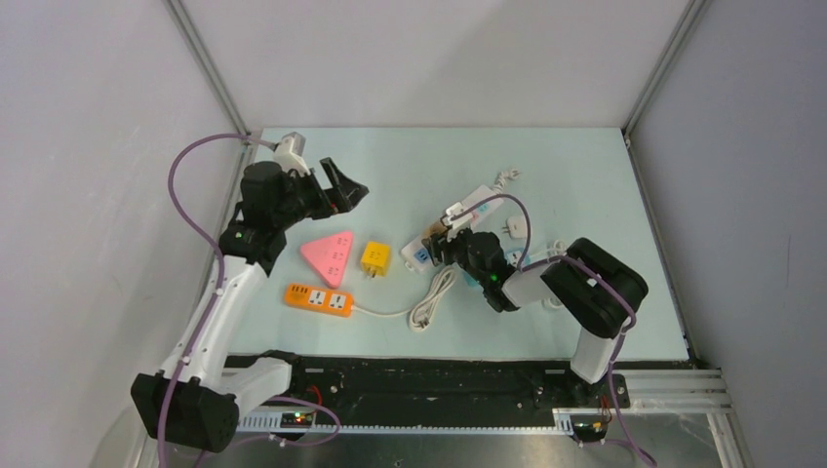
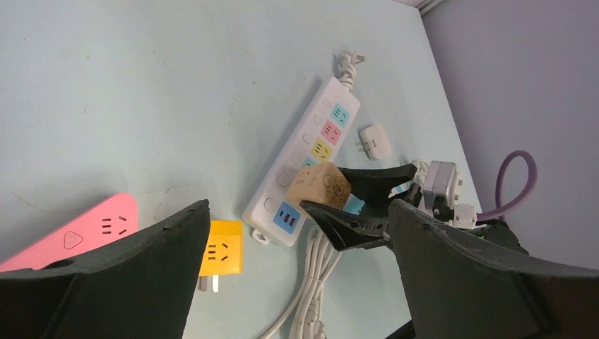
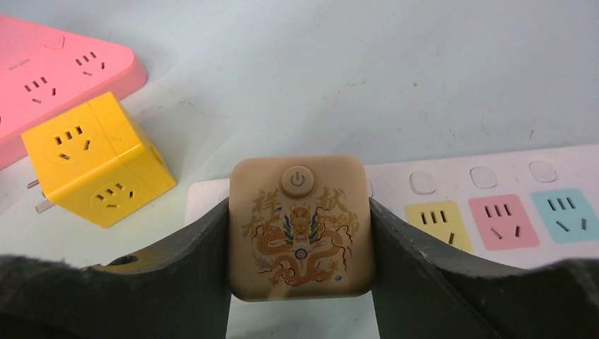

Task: Insert the plug

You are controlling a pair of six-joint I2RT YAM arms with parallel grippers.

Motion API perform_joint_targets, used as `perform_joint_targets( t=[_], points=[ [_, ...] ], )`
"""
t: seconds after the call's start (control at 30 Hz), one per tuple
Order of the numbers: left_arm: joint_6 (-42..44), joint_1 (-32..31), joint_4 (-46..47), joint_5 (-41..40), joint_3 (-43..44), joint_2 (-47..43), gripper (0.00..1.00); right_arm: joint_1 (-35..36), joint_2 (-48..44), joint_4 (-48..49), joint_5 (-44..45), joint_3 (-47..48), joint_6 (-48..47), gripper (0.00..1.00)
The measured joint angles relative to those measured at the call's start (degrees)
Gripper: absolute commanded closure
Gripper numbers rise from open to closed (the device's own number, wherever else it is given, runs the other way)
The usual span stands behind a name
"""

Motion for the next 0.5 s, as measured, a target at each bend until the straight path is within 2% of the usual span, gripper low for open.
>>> perform_joint_targets(
  t=[0.27, 0.5],
  points=[
    [-0.57, 0.0, 0.0, 0.52, 0.0, 0.79, 0.0, 1.57, 3.74, 9.77, 4.04, -1.84, 1.01, 1.0],
    [-1.27, 0.0, 0.0, 1.31, 0.0, 1.22, 0.0, 2.03, 3.23, 7.21, 4.94, -0.83, 1.4, 1.0]
  ],
)
